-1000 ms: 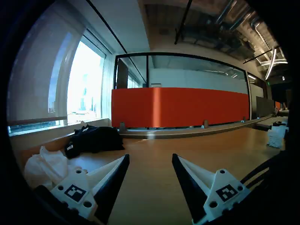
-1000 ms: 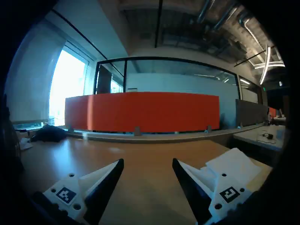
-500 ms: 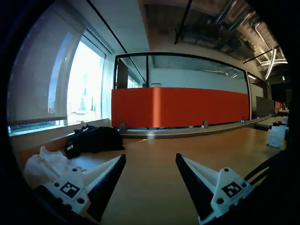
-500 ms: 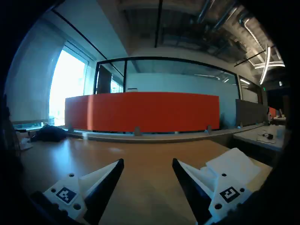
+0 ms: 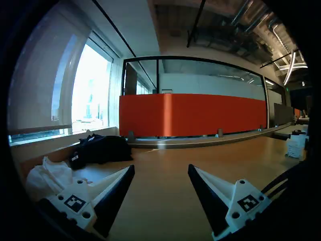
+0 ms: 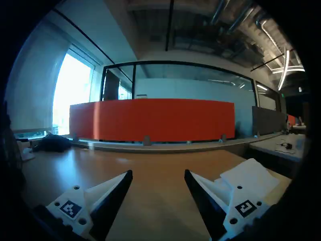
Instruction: Fold towel
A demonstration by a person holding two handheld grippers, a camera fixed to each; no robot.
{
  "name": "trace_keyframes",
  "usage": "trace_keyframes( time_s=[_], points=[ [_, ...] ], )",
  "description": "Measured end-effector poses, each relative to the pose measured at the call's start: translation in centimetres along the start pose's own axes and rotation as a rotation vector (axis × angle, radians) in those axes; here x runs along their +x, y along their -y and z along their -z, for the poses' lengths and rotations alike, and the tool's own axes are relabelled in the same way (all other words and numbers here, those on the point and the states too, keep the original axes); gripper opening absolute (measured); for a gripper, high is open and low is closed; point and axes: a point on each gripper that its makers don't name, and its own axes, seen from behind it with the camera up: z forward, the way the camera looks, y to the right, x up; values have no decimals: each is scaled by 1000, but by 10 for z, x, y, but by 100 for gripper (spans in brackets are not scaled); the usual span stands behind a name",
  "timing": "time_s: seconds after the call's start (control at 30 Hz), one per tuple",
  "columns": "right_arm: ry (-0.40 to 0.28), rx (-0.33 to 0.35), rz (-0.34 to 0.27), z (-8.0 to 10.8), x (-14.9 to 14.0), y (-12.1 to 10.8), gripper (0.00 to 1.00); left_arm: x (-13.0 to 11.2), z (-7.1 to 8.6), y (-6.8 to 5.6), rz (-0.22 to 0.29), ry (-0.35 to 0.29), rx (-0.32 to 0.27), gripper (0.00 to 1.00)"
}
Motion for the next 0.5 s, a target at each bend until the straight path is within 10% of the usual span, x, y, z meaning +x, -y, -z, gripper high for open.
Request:
trace_keyframes(
  time_s=[0.5],
  points=[
    [0, 0, 0, 0, 0, 0, 100, 10, 3, 1, -1, 3, 0, 99]
  ],
)
